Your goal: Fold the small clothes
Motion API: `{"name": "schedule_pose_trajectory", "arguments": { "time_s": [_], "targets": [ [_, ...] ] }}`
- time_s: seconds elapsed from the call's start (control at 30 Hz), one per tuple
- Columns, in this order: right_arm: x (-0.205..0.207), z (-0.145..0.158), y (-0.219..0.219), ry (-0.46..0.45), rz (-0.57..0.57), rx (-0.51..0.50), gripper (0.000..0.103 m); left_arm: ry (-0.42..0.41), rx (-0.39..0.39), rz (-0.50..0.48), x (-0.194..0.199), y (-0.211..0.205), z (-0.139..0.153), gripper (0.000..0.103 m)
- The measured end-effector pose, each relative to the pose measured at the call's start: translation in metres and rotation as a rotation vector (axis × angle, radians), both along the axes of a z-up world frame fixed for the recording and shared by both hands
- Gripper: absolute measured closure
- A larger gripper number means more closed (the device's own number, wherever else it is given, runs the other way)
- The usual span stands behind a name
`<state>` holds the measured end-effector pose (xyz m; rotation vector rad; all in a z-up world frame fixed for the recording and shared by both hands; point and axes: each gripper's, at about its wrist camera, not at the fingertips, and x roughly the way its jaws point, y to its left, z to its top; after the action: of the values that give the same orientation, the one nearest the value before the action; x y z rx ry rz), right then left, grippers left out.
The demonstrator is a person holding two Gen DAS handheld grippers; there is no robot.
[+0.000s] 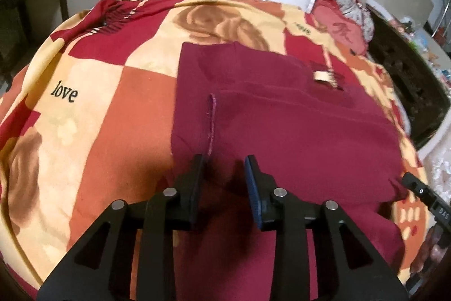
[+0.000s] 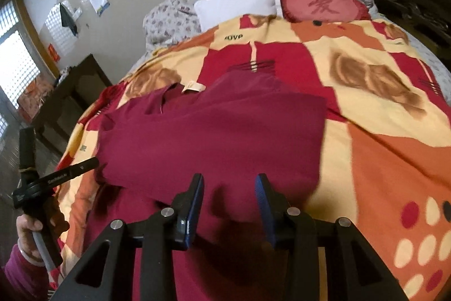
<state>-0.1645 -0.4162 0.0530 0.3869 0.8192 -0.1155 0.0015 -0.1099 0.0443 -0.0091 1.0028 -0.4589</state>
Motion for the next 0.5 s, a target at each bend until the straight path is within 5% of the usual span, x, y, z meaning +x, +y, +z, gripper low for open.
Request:
{"name": "schedule_pose_trajectory", "arguments": {
  "time_s": [0.23, 0.5],
  "targets": [
    [0.022, -0.033, -0.015, 0.077, -0.042, 0.038, 0.067, 0.016, 0.033, 0.001, 0.01, -0.006, -0.016, 0.074],
    [0.008, -0.024, -0.015, 0.08, -0.039, 0.057, 0.067, 0.014, 0.051, -0.002, 0.005, -0.007, -0.013, 0.072]
  ]
}}
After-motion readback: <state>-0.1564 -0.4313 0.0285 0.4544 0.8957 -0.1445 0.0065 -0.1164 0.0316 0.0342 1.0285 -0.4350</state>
